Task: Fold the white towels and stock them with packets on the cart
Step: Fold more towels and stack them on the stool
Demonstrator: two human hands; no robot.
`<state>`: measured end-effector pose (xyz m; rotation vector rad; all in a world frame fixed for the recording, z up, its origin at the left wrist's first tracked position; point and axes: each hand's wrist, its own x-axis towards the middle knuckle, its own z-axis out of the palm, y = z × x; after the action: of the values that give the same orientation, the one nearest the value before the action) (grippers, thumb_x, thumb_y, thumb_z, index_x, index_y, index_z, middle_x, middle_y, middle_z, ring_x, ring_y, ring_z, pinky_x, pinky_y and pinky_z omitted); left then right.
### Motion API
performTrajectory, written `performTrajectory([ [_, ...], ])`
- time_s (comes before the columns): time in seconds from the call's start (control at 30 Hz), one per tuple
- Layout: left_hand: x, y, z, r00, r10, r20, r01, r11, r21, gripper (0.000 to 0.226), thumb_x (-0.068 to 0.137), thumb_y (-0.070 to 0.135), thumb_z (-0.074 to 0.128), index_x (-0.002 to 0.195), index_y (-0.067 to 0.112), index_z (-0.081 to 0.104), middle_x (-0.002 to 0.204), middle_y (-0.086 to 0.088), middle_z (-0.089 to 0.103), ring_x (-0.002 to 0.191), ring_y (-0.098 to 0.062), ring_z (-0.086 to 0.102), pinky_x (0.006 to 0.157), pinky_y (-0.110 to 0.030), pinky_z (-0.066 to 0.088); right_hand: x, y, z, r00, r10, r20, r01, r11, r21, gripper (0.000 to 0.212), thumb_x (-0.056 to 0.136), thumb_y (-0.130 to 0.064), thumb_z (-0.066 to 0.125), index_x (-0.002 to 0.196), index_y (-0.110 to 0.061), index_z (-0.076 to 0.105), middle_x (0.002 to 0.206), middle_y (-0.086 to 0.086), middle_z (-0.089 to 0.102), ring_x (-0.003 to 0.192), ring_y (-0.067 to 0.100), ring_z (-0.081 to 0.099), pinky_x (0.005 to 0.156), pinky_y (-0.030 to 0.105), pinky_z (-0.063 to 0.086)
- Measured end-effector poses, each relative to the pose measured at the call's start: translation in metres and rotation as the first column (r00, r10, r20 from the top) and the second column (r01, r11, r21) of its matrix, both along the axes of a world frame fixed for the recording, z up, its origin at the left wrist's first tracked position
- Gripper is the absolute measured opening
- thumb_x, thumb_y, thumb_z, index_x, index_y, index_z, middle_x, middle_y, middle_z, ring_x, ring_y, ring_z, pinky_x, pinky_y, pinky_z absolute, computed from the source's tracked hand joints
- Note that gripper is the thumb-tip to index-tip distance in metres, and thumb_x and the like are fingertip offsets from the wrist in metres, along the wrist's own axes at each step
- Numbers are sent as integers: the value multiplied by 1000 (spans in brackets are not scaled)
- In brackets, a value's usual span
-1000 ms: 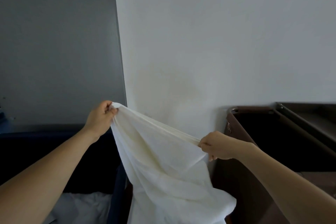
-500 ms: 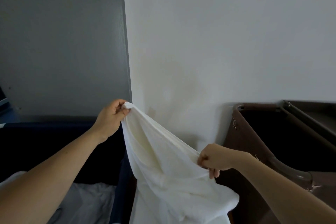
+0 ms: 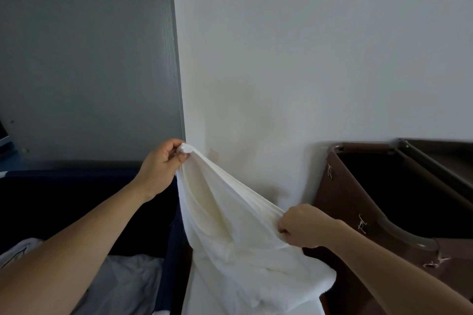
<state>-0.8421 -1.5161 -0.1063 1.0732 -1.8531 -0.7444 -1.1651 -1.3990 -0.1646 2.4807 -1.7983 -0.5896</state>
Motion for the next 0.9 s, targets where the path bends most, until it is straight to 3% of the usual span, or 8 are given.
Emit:
performTrajectory([
  [0.07,2,1,1,1000,-5,20,5,1000,-5,19,97,38,54,110,26,62,101,15,69,94,-3,64,92,-41,54,2,-3,4,999,-10,45,14,996,-91,25,98,-25,39,111,-17,58,98,6,64,92,31,61,77,35,45],
  [0.13,3,2,1,999,-2,38,2,1000,-14,20,98,38,53,111,26,62,101,18,68,93,-1,63,92,-40,54,0,-7,9,991,-35,127,53,989,-137,26,100,-26,39,121,-19,54,95,5,61,91,30,63,74,34,46],
  [0.3,14,-1,-2,998,63,8,-63,998,-10,14,99,33,54,107,24,63,99,16,68,90,-4,64,92,-45,53,-26,-2,7,990,87,111,-69,985,-158,23,100,-33,35,113,-23,51,97,4,66,89,28,63,73,33,41],
  [0.53,4,0,-5,999,45,-1,-45,999,-9,16,98,33,56,109,23,63,98,14,70,93,-8,66,92,-46,54,-39,6,-32,977,57,205,-44,997,-68,49,96,-54,45,137,-29,49,134,-13,53,121,13,50,101,31,38],
  [0.67,3,-2,-9,998,54,-30,-54,999,5,16,98,31,57,110,22,64,99,6,70,95,-13,66,94,-48,53,-44,8,-51,971,129,201,-74,963,-260,27,95,-45,50,111,-27,63,117,-8,56,103,17,55,87,38,54],
  [0.77,7,-7,-11,995,85,-57,-84,996,20,15,99,30,57,110,23,64,99,8,70,95,-12,66,94,-46,53,-44,11,-55,952,57,302,50,941,-335,32,97,-49,48,108,-28,69,134,-10,42,121,13,44,104,32,44],
  [0.83,9,-9,-14,995,88,-39,-88,996,23,15,99,29,57,111,23,64,99,12,70,92,-8,66,93,-43,53,-42,13,-49,895,-62,443,168,964,-204,37,100,-48,44,116,-24,65,144,-11,32,128,8,39,106,28,38],
  [0.9,9,-10,-14,995,98,-23,-98,995,24,16,99,29,57,112,22,64,98,12,70,92,-6,66,92,-41,53,-40,13,-43,857,-164,489,220,974,-60,35,102,-47,41,118,-21,58,124,-7,51,108,10,55,89,25,45],
])
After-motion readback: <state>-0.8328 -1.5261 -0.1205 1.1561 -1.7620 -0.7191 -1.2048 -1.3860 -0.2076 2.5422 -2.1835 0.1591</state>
